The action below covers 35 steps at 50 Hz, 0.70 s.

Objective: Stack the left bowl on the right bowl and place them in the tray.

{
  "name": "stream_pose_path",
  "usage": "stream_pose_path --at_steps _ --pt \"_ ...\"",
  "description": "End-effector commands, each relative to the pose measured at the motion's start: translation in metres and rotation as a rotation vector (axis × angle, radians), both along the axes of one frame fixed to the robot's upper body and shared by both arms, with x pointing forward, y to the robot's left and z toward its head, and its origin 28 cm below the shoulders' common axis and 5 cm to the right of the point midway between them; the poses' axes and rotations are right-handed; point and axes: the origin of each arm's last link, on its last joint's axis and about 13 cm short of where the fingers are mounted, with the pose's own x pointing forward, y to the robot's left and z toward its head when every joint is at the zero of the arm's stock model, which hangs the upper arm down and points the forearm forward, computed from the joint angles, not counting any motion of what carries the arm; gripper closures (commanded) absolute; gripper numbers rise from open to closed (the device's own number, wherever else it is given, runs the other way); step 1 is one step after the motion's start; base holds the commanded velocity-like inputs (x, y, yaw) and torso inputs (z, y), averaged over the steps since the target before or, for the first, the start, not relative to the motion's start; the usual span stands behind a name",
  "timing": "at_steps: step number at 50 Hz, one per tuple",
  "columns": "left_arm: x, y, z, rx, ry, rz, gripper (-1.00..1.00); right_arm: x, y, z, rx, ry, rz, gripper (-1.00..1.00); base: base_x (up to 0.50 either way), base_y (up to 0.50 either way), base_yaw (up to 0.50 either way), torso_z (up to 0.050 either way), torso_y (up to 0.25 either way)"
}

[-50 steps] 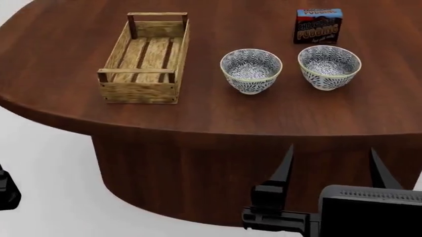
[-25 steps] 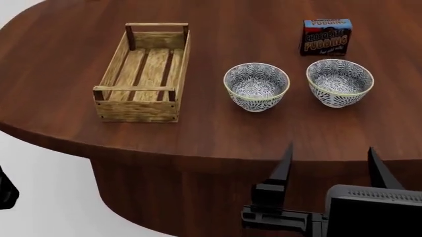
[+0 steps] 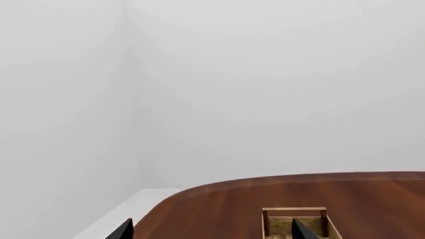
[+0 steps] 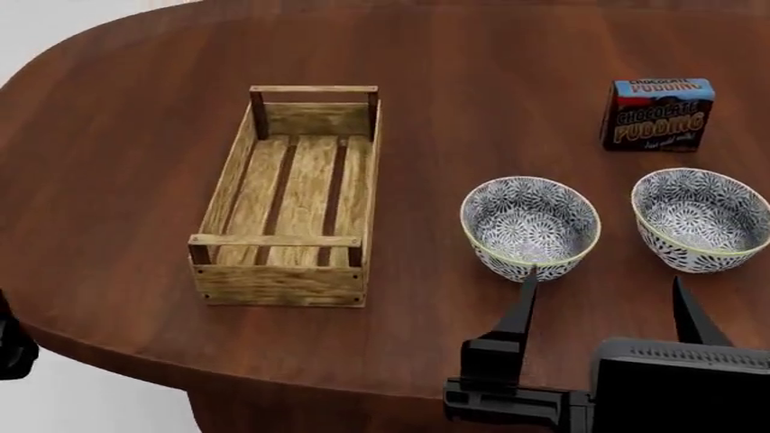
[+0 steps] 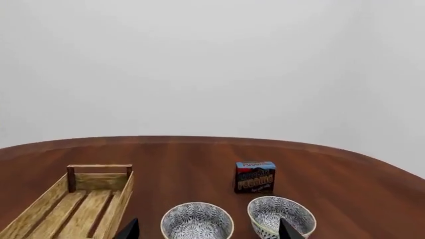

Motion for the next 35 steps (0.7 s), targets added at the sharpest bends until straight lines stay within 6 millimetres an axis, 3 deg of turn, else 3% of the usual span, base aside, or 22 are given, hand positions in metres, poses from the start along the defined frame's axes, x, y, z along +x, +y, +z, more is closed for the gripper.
stream_pose_path --at_steps 1,35 --pt "-0.0007 -0.0015 -0.0014 0.004 0.002 -0.010 -1.00 0.0002 -0.0022 -0.0015 0.016 0.005 -0.013 -1.00 0.50 0.00 0.00 0.000 0.000" --pt "-0.0019 -0.0025 -0.0005 -0.005 -0.006 -0.024 -1.00 -0.0011 -0.0044 -0.0051 0.020 0.011 -0.014 -1.00 0.50 -0.07 0.00 0.000 0.001"
